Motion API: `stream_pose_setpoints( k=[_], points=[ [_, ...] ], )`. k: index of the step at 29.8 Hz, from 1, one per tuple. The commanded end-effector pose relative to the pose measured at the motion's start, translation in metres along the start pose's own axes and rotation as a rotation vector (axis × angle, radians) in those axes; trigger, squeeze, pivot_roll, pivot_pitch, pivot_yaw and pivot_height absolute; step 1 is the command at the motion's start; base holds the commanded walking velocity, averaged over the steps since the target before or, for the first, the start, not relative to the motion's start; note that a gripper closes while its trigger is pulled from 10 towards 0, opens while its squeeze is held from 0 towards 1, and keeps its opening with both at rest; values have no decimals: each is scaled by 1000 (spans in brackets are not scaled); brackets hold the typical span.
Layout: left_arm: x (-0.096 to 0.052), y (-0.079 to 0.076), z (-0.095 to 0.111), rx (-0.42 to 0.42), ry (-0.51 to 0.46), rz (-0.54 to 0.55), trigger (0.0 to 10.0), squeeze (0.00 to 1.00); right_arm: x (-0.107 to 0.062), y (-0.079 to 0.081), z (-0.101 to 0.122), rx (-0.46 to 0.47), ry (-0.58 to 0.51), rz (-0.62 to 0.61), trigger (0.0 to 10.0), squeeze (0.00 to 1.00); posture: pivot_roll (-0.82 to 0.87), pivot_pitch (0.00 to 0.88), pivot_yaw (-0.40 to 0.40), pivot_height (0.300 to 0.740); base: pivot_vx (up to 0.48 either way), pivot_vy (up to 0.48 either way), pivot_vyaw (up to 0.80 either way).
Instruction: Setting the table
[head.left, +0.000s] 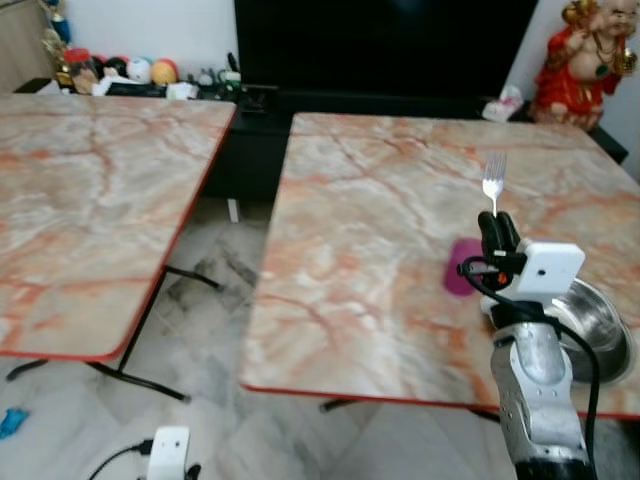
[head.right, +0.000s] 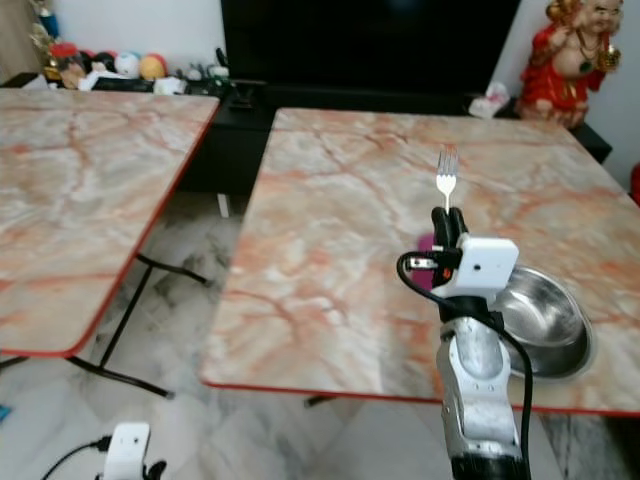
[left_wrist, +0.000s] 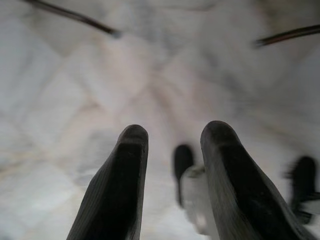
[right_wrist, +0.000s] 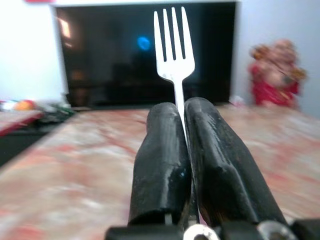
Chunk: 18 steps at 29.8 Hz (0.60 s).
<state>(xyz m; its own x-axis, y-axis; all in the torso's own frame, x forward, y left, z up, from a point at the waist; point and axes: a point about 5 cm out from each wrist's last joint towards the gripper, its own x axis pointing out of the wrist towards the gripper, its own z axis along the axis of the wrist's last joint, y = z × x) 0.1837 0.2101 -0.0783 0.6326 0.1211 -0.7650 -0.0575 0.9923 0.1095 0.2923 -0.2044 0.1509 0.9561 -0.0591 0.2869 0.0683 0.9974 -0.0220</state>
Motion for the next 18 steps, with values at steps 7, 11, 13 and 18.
stream_pose_setpoints(
  k=[7,11,13,18],
  points=[
    [0,4,1,15,0,9,10000,0,7,-3,11,1,-38,-13,10000,0,15,0,-5,736,0,-455,0],
    [0,5,1,19,1,12,10000,0,8,-5,12,-5,-40,-23,10000,0,14,0,-1,736,0,-455,0],
    [0,6,1,19,1,14,10000,0,8,-7,13,-6,-43,-29,10000,0,12,0,1,736,0,-456,0],
    [0,6,2,5,0,19,10000,0,9,-12,14,-23,-36,-45,10000,0,12,0,4,736,0,0,0]
  ],
)
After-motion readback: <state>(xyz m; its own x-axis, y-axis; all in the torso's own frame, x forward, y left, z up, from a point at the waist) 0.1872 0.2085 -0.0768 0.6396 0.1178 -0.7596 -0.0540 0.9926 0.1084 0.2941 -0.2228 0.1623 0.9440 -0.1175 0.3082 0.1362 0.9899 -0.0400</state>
